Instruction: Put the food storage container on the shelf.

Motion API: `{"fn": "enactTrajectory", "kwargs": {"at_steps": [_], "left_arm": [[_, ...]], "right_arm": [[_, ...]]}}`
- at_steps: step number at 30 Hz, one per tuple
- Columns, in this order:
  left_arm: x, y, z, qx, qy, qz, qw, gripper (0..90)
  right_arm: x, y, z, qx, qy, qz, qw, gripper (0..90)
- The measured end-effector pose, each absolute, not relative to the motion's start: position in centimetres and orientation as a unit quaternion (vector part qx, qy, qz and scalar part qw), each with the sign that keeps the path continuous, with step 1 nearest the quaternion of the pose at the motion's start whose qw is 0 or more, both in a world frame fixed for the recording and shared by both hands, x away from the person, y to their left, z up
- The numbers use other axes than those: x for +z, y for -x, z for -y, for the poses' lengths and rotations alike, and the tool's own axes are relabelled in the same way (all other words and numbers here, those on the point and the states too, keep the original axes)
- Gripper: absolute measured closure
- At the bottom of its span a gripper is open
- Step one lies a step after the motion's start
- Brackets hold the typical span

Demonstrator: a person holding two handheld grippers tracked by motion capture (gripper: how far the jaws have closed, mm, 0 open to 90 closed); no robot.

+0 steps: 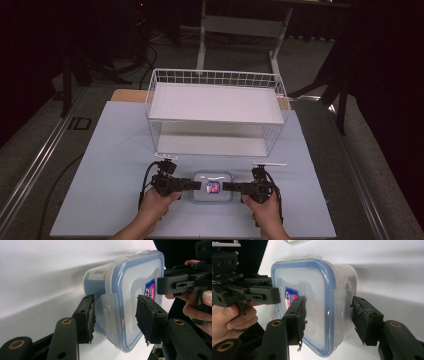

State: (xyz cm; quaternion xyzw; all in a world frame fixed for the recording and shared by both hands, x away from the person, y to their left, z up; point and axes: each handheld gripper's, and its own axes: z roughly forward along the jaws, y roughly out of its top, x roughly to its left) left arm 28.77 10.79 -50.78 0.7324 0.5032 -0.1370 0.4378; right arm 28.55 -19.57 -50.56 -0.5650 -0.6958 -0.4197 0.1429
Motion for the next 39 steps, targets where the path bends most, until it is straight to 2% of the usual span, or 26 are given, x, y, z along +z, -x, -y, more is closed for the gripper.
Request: {"fn": "enactTrajectory", "kwargs": {"at_steps": [9,19,35,36,39], "left_arm": [[-48.2,-31.4,-12.1,-0.082,-0.717,-0.500,0.479,51.2],[-48.4,-34.5,-12.4,-0.039,-0.701,-0.497,0.510,50.6],[-50.7,-37.9,-11.3,-0.008,-0.694,-0.498,0.521,49.6],[-50.8,-38.1,-11.2,-0.006,-0.692,-0.499,0.522,49.6],[-51.2,-38.6,-11.0,-0.004,-0.699,-0.496,0.516,49.6]], "right_arm": [[-47.7,-31.5,18.1,-0.461,0.546,0.694,0.089,46.2],[-47.7,-34.8,17.3,-0.494,0.544,0.676,0.057,46.1],[-49.9,-38.1,17.9,-0.500,0.579,0.641,0.059,45.4],[-50.2,-38.4,18.0,-0.506,0.575,0.641,0.049,45.4],[-50.8,-38.9,18.1,-0.499,0.585,0.636,0.061,44.6]]}}
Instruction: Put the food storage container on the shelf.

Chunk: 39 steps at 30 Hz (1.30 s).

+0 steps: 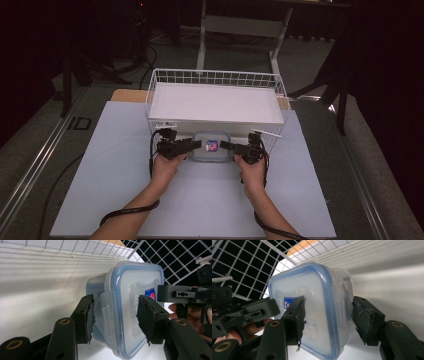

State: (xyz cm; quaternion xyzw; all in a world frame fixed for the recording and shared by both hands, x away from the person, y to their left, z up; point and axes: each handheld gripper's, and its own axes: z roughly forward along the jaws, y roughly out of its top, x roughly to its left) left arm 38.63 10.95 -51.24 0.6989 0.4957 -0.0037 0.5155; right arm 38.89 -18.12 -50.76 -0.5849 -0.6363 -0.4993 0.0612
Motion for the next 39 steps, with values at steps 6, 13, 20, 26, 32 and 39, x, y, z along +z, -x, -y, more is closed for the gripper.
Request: {"fn": "enactTrajectory", "kwargs": {"at_steps": [6,13,20,26,32,39], "left_arm": [[-51.2,-39.2,-11.3,0.033,-0.700,-0.490,0.519,59.2],[-51.6,-39.5,-11.2,0.017,-0.695,-0.495,0.521,51.9],[-51.9,-39.6,-10.9,0.016,-0.698,-0.505,0.508,44.0],[-51.6,-39.4,-11.0,0.031,-0.702,-0.507,0.499,40.9],[-51.0,-38.1,-12.0,0.046,-0.701,-0.496,0.510,34.2],[-50.8,-35.6,-12.5,0.042,-0.720,-0.459,0.519,18.7]], "right_arm": [[-51.3,-39.4,17.8,-0.489,0.593,0.636,0.064,44.4],[-51.5,-39.7,17.8,-0.505,0.598,0.619,0.065,45.5],[-51.6,-39.7,17.7,-0.496,0.609,0.618,0.037,46.7],[-51.0,-39.6,17.4,-0.491,0.590,0.641,0.006,44.2],[-50.0,-38.8,17.8,-0.500,0.553,0.666,-0.029,43.1],[-49.3,-36.8,18.5,-0.491,0.546,0.678,-0.040,43.1]]}}
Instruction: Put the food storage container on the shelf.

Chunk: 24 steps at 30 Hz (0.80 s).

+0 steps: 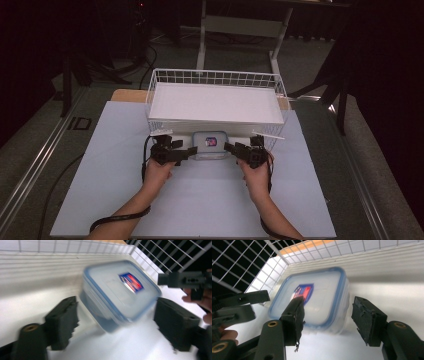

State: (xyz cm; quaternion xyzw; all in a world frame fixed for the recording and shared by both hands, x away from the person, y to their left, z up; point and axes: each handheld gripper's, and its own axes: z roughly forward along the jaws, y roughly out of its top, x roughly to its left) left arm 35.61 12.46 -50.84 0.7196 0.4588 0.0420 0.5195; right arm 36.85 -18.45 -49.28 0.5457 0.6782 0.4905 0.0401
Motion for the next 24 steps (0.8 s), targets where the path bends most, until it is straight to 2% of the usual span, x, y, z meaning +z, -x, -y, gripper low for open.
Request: {"fn": "enactTrajectory", "kwargs": {"at_steps": [3,4,6,9,17,24], "left_arm": [[-50.6,-34.0,-12.8,0.048,-0.721,-0.436,0.537,7.8],[-50.2,-33.0,-13.0,0.053,-0.727,-0.426,0.536,1.7],[-49.6,-31.9,-13.2,0.066,-0.733,-0.412,0.537,1.5],[-49.0,-30.4,-13.8,0.077,-0.741,-0.393,0.539,1.5],[-48.9,-26.8,-15.7,0.101,-0.750,-0.377,0.534,1.5],[-49.0,-24.1,-16.4,0.142,-0.748,-0.386,0.521,1.4]], "right_arm": [[-49.0,-35.2,18.2,0.488,-0.532,-0.691,0.041,50.7],[-48.9,-34.7,17.9,0.486,-0.524,-0.698,0.039,55.3],[-49.1,-33.8,17.4,0.482,-0.511,-0.711,0.035,72.4],[-49.4,-32.9,16.5,0.473,-0.498,-0.726,0.037,88.9],[-50.7,-32.8,14.6,0.458,-0.488,-0.742,0.044,90.0],[-51.1,-33.8,13.5,0.453,-0.491,-0.742,0.052,90.0]]}}
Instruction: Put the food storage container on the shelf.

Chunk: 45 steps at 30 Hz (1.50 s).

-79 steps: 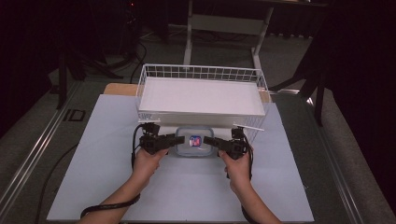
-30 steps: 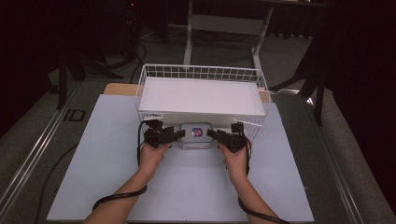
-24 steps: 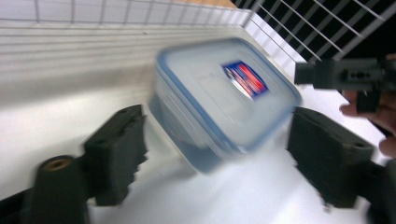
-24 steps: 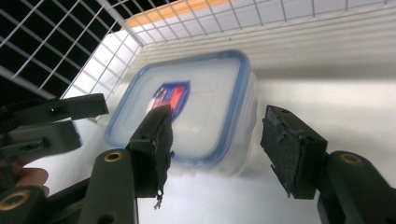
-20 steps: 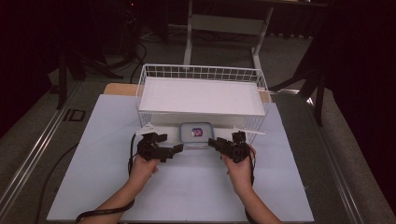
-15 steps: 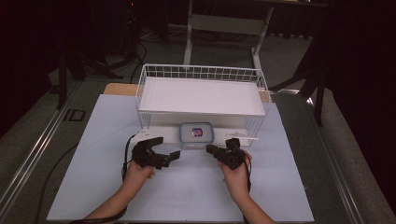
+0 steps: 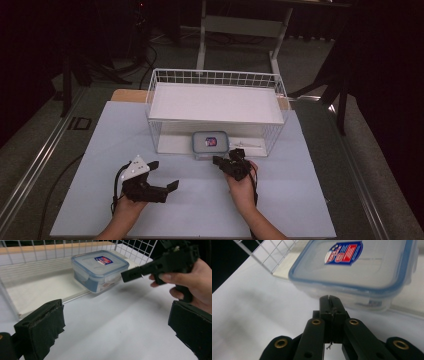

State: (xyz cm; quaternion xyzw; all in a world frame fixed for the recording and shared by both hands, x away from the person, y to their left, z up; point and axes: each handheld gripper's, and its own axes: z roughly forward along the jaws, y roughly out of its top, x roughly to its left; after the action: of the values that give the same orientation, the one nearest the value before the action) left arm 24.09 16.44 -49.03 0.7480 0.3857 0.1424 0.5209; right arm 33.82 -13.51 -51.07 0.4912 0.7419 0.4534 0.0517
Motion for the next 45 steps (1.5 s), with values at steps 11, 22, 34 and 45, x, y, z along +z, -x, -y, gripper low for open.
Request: {"fn": "enactTrajectory", "kwargs": {"at_steps": [11,22,34,45], "left_arm": [[-49.2,-23.4,-17.5,0.160,-0.734,-0.367,0.548,1.5],[-50.2,-23.7,-17.4,0.146,-0.744,-0.365,0.540,1.5],[-50.4,-23.6,-17.8,0.146,-0.741,-0.369,0.541,1.5],[-50.4,-23.5,-17.9,0.139,-0.740,-0.368,0.545,1.5]], "right_arm": [[-50.9,-35.5,11.3,0.450,-0.485,-0.747,0.059,90.0],[-51.5,-37.4,10.5,0.453,-0.500,-0.736,0.059,90.0],[-51.0,-39.5,10.4,0.454,-0.517,-0.723,0.065,89.9],[-51.3,-40.2,11.3,0.440,-0.544,-0.712,0.060,88.5]]}}
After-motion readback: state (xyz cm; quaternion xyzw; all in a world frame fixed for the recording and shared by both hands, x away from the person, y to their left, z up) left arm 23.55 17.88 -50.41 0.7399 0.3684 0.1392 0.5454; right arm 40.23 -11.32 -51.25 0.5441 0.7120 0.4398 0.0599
